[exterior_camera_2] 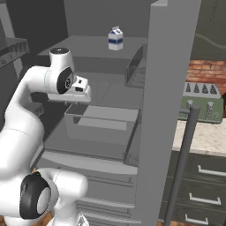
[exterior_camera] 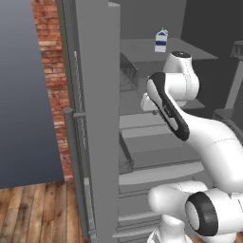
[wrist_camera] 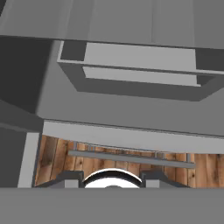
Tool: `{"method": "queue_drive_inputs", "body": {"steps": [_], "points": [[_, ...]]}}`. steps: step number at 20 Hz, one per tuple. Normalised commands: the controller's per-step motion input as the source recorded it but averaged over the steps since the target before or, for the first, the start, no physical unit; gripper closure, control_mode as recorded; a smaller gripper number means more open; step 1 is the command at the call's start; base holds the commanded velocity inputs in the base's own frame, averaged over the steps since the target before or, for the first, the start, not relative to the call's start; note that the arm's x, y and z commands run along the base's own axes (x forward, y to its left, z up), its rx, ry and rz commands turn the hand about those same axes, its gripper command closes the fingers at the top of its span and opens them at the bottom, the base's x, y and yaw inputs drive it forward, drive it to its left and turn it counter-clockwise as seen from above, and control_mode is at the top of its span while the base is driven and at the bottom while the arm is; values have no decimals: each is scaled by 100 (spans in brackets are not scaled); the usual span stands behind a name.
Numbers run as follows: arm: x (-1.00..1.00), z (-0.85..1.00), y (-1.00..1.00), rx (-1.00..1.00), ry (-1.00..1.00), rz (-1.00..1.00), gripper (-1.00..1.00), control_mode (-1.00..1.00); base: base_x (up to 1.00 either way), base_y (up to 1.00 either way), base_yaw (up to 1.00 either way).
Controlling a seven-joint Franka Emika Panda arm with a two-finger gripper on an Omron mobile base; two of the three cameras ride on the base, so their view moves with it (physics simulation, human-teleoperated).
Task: Take out the milk from the fridge and place it on the tray on the counter. Then take the sugar cube near the tray and place it in the tray.
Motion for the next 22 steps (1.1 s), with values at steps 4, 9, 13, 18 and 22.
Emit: {"method": "queue_drive_inputs", "body": {"steps": [4, 9, 13, 18, 22], "points": [[-65, 1, 0, -1, -16, 0, -100, -100, 0, 0, 0], [-98, 7, 0, -6, -36, 0, -100, -100, 0, 0, 0], [-70, 50, -6, -5, -44, 0, -100, -100, 0, 0, 0], [-39, 82, -33, 0, -33, 0, -100, -100, 0, 0, 0], [-6, 73, -36, 0, -14, 0, -100, -100, 0, 0, 0]]}}
